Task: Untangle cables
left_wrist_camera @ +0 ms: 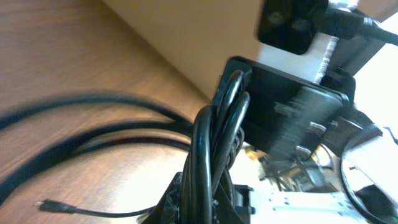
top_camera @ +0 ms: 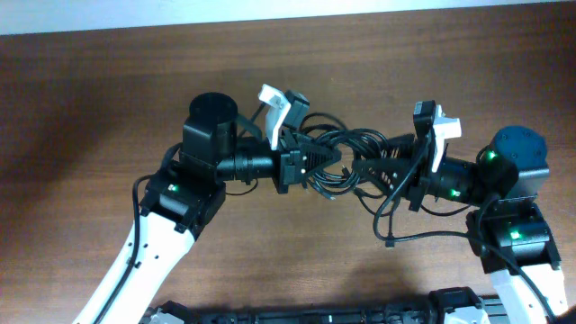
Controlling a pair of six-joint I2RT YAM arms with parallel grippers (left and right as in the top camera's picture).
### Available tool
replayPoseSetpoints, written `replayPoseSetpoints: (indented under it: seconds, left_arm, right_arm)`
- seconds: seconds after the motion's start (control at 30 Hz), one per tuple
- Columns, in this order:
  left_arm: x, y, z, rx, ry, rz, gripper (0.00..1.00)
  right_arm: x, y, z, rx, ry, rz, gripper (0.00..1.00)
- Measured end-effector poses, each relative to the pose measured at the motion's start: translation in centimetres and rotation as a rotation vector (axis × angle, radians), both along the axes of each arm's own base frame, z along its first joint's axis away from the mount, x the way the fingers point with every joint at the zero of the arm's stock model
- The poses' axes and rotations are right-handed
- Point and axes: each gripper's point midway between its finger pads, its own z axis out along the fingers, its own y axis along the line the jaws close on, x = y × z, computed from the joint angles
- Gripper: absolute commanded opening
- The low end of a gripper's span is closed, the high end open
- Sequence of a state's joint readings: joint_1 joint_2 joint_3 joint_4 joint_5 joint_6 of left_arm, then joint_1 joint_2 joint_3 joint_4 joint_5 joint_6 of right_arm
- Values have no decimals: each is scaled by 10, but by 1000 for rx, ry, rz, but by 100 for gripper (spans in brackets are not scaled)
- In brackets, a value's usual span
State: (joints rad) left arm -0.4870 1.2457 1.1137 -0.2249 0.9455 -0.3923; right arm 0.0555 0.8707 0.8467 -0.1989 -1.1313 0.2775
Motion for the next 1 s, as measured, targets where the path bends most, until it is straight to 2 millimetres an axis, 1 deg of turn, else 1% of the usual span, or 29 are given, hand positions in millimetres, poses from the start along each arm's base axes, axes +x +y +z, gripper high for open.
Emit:
replayPoseSetpoints:
  seconds: [0.33,0.53,0.63,0.8,0.87,1.0]
  left_arm:
    - [48,16,-14,97,-48,288,0]
    - [70,27,-13,121,-85,425,0]
    - [84,37,-11,136,-106,513,0]
    - [91,39,-3,114,-127,563,0]
    - [88,34,0,100,-133,552,0]
    - [76,17,3,87,-140,501,0]
  right_arm:
    - [7,-4,-6,-14,25,-53,71]
    - [8,-4,-6,-14,27,-54,73]
    - [7,-4,-6,-10,33,-50,73]
    - [6,-4,-6,-7,37,-45,74]
    - [6,-4,-6,-7,40,-44,74]
    - [13,-3,-13,-9,69,-43,74]
